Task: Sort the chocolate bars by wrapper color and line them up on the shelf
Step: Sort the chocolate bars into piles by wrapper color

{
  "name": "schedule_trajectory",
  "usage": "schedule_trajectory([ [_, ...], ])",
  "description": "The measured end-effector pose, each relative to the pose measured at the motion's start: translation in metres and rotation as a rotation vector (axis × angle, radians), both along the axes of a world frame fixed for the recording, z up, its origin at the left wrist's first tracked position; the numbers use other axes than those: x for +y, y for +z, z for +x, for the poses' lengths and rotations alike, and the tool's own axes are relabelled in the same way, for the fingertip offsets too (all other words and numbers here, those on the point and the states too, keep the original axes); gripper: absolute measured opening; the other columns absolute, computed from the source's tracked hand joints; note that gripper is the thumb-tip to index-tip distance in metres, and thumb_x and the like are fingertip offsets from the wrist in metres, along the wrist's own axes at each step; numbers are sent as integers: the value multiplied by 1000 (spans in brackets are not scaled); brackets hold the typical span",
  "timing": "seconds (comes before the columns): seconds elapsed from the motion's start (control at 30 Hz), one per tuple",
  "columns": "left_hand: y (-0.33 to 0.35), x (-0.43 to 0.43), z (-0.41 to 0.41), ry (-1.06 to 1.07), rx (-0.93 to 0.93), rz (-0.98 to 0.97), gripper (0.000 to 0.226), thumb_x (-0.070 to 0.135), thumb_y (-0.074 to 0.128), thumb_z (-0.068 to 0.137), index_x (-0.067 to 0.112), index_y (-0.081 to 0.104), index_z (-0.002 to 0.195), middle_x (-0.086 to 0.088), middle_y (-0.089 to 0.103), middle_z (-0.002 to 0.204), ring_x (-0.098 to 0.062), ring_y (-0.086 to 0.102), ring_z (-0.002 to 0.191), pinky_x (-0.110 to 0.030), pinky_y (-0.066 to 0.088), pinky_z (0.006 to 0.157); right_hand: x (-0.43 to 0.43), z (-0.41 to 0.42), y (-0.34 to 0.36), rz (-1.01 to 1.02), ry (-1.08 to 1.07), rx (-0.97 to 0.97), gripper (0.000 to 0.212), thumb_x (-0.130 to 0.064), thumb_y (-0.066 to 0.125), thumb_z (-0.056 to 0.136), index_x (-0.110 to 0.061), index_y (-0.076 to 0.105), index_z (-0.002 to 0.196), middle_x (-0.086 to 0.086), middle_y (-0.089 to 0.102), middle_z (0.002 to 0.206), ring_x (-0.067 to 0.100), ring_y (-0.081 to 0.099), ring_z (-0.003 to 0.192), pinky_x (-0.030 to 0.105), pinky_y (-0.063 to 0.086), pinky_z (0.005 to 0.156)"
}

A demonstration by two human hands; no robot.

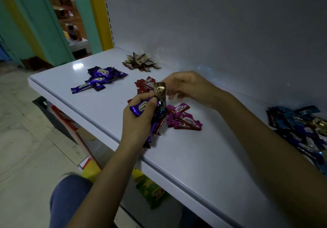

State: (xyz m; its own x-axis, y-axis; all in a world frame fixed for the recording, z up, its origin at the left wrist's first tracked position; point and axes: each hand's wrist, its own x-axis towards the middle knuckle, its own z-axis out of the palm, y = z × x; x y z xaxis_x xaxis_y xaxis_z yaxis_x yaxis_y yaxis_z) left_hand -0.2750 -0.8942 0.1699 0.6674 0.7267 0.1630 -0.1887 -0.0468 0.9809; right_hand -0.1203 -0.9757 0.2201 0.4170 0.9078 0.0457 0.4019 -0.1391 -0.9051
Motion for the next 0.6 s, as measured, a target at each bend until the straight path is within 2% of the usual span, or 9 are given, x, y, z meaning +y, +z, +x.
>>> schedule_trajectory([
  [0.07,0,0,0,7,-11,0,14,19,54,96,30,62,94,9,66,96,4,65,79,-12,52,62,1,-5,-3,-52,95,-9,20,-32,67,81,-17,70,95,4,69,90,11,65,79,26,53,71],
  [0.13,-2,1,2,31,-11,-9,14,19,54,96,30,63,94,9,67,94,2,66,78,-13,52,63,4,-4,-9,-33,37,0,13,-19,67,85,-10,70,93,9,70,93,11,66,79,26,54,73],
  [0.2,-1,3,5,74,-10,-43,15,19,55,96,31,64,92,11,67,92,0,66,78,-15,53,65,7,0,-15,-4,-38,102,5,-14,62,89,-11,66,87,13,70,97,16,67,84,26,55,74],
  [0.27,2,9,9,109,-8,-46,16,18,55,96,31,63,91,12,66,92,-3,65,83,-19,54,72,7,3,-18,17,-75,194,10,-12,57,93,-14,63,85,21,68,103,25,65,88,28,54,74],
  [0.33,5,20,13,122,0,8,16,17,54,96,30,63,92,12,65,93,-2,64,86,-19,55,74,8,3,-22,12,-110,155,10,-12,56,94,-15,65,91,13,70,93,20,65,76,29,52,67],
  [0.4,11,37,18,123,4,52,14,16,54,97,27,63,94,13,65,91,1,64,83,-17,55,73,8,-1,-26,26,-174,99,9,-15,59,93,-14,67,96,2,70,77,12,61,57,23,49,53],
  [0.47,15,58,25,141,13,103,13,16,54,97,24,64,98,11,65,92,-3,64,89,-21,54,79,11,-4,-31,69,-242,63,9,-15,62,91,-11,67,98,2,68,70,10,54,44,19,44,42],
  [0.5,17,69,29,157,25,128,12,16,55,96,22,64,99,10,65,94,-6,63,94,-25,53,84,13,-4,-32,85,-275,47,11,-14,62,91,-8,66,100,4,67,69,11,54,44,20,45,41],
  [0.6,14,97,36,197,59,140,13,17,54,97,16,63,105,13,62,95,-4,60,93,-31,51,92,18,-1,-32,85,-333,46,15,-5,61,91,-8,65,105,1,68,65,13,60,52,27,52,51],
])
